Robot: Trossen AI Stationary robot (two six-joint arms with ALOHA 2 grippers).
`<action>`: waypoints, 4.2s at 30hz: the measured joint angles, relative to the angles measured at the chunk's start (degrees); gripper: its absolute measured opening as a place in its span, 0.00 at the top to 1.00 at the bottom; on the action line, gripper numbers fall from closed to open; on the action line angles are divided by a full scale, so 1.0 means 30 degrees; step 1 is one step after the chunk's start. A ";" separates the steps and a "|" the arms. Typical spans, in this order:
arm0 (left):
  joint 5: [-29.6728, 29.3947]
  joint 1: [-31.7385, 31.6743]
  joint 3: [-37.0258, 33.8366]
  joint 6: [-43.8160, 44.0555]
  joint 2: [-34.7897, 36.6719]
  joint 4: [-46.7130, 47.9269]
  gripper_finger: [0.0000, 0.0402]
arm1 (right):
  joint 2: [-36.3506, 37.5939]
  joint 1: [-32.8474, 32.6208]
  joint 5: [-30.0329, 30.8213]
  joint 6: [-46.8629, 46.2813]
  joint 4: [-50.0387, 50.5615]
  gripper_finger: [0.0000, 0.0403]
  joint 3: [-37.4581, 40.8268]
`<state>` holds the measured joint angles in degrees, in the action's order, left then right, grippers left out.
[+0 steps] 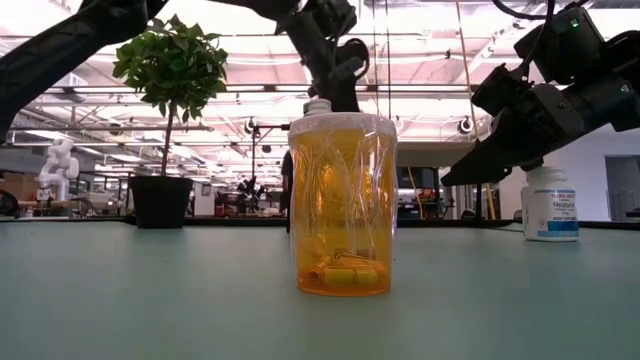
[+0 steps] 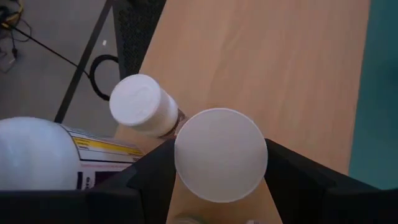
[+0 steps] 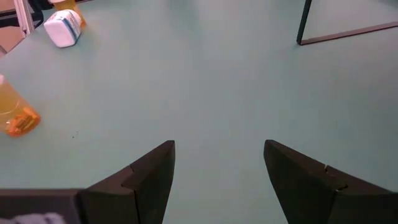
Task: Pick and place medicine bottles onto shelf by color
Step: Put the top orange medicine bottle on the shelf, then adjust the medicine bottles on the shelf
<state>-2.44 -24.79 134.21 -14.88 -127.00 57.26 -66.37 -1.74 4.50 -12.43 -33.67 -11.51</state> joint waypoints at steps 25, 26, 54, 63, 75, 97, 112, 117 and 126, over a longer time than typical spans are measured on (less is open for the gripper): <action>-0.0056 0.0130 0.0000 0.0377 0.0000 -0.0147 0.28 | 0.0000 0.0000 -0.0009 0.0007 -0.0284 0.40 0.0000; -0.0098 0.0130 0.0000 0.0382 0.0000 -0.0148 0.27 | 0.0000 0.0000 -0.0009 0.0007 -0.0284 0.40 -0.0001; -0.3075 0.2610 -0.1504 0.0427 0.6374 0.1495 0.37 | -0.0151 0.4124 0.0094 0.8976 0.2242 0.41 -0.7058; -0.3878 0.2930 -1.3445 0.2098 1.2012 -0.4679 0.47 | -0.3439 0.6495 0.0020 0.9545 -0.0666 0.59 -0.7329; -0.4065 0.3350 -2.4381 0.4403 1.8140 -1.2197 0.53 | -0.7121 0.7395 -0.0031 1.0688 -0.1676 0.87 -0.9792; -0.4743 0.3525 -2.6454 0.4855 1.8323 -1.3319 0.53 | -0.7861 0.9426 0.1506 1.1428 -0.1975 0.93 -1.0797; -0.5297 0.4239 -2.8344 0.5147 1.8323 -1.5262 0.53 | -0.4257 0.8926 0.0104 1.2757 0.1615 0.93 -1.2189; -0.5317 0.4239 -2.9563 0.5152 1.8323 -1.6827 0.54 | -0.4704 1.0523 0.0423 1.3828 0.5638 0.93 -1.6627; -0.5734 0.4239 -2.9835 0.5142 1.8318 -1.7018 0.54 | -0.7527 1.3689 -0.1579 1.1773 0.9544 0.93 -2.1711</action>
<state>-19.64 -12.08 44.71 0.54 -72.04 6.20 -88.95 39.33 -0.24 22.89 -5.04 -76.64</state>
